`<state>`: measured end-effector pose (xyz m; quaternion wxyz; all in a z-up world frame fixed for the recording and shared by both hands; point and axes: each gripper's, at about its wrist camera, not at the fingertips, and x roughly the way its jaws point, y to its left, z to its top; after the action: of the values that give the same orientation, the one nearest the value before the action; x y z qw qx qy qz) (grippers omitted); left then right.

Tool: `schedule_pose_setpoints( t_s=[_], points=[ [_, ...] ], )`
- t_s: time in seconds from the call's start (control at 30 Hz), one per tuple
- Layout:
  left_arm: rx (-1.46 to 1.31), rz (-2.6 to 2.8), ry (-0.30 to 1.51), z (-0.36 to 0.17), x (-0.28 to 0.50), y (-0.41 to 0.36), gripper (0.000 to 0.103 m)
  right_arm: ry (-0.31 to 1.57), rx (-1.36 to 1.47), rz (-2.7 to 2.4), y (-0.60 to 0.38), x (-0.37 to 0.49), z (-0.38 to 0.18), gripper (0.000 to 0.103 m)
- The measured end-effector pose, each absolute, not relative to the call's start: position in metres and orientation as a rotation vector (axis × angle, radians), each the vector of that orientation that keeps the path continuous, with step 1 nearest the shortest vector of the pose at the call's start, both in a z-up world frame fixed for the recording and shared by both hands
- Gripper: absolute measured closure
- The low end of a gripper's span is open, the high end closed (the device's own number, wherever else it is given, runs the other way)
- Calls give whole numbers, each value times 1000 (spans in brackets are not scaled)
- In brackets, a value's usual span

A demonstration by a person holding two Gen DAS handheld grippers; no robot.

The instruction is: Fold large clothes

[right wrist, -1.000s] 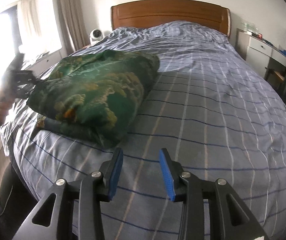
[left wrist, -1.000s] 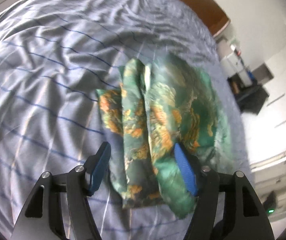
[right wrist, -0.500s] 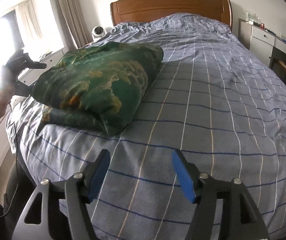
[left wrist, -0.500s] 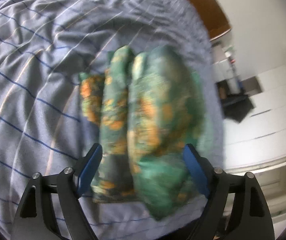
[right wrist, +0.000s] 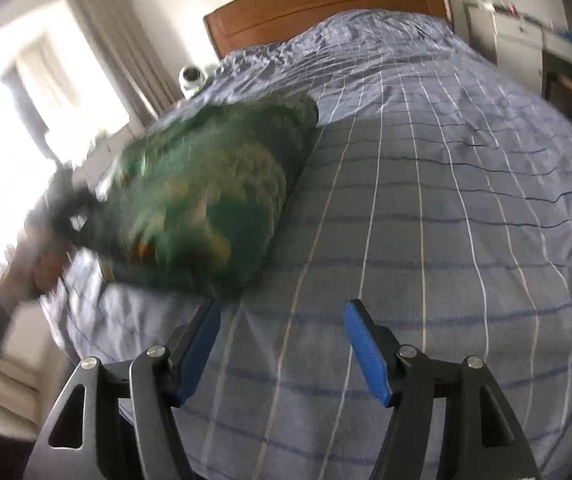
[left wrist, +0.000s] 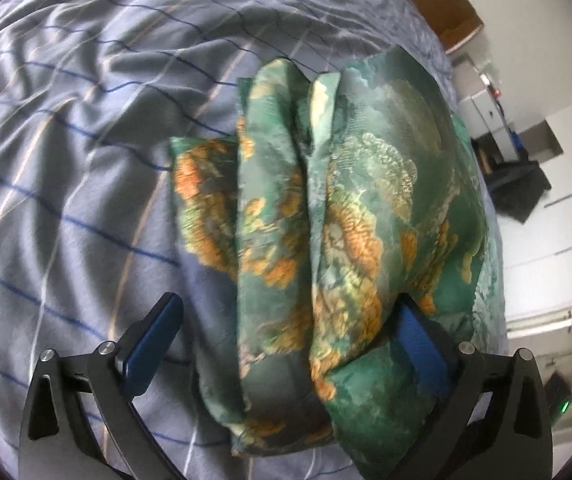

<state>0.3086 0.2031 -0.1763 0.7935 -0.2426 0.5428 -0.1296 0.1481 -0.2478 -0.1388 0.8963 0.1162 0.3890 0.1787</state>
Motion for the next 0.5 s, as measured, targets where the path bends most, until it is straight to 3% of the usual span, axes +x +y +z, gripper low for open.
schedule_pose_setpoints(
  t_s=[0.2, 0.5],
  points=[
    [-533, -306, 1181, -186, 324, 197, 0, 822, 435, 449, -271, 202, -130, 37],
    [-621, -365, 1203, -205, 322, 208, 0, 962, 623, 677, -223, 291, -179, 36]
  ],
)
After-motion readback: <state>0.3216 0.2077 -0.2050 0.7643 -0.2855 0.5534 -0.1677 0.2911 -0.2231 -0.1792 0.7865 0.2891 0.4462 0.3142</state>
